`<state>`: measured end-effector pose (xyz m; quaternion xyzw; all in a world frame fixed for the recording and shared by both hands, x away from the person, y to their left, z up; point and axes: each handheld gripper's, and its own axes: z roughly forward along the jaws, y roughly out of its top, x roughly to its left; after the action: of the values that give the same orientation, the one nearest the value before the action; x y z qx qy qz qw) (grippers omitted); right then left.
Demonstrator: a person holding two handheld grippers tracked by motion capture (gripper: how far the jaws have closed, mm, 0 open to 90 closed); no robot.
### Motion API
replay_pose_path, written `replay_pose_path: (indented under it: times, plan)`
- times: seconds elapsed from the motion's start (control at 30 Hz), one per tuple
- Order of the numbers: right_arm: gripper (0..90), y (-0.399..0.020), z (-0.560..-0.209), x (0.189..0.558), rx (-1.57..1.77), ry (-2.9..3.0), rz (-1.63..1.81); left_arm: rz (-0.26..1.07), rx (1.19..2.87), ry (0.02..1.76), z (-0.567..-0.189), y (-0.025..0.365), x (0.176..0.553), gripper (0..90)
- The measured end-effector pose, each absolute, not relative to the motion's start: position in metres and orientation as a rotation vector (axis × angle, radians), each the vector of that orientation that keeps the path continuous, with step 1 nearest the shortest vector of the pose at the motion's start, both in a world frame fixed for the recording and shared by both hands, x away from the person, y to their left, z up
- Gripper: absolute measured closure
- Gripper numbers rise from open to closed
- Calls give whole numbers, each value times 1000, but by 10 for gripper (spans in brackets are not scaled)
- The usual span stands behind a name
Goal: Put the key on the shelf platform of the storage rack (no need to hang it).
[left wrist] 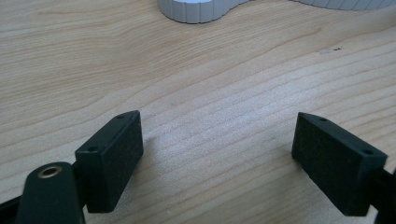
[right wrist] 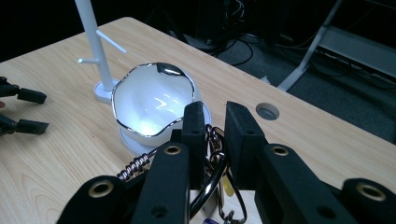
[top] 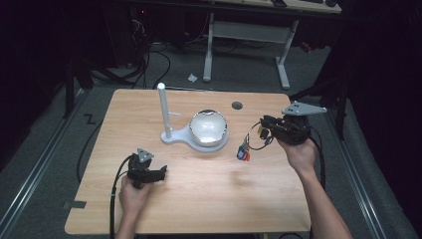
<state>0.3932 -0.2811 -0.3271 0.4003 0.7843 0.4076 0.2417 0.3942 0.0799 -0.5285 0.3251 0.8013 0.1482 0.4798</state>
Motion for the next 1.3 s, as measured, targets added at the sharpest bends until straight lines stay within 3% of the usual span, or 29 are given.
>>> replay_pose_path:
  times: [0.7, 1.3]
  plan:
    - [789, -247, -302, 418, 1025, 2163, 1151, 366, 802, 1948, -529, 80, 394, 169]
    - [789, -220, -306, 452, 1062, 2182, 1119, 365, 802, 1949, -529, 80, 394, 169]
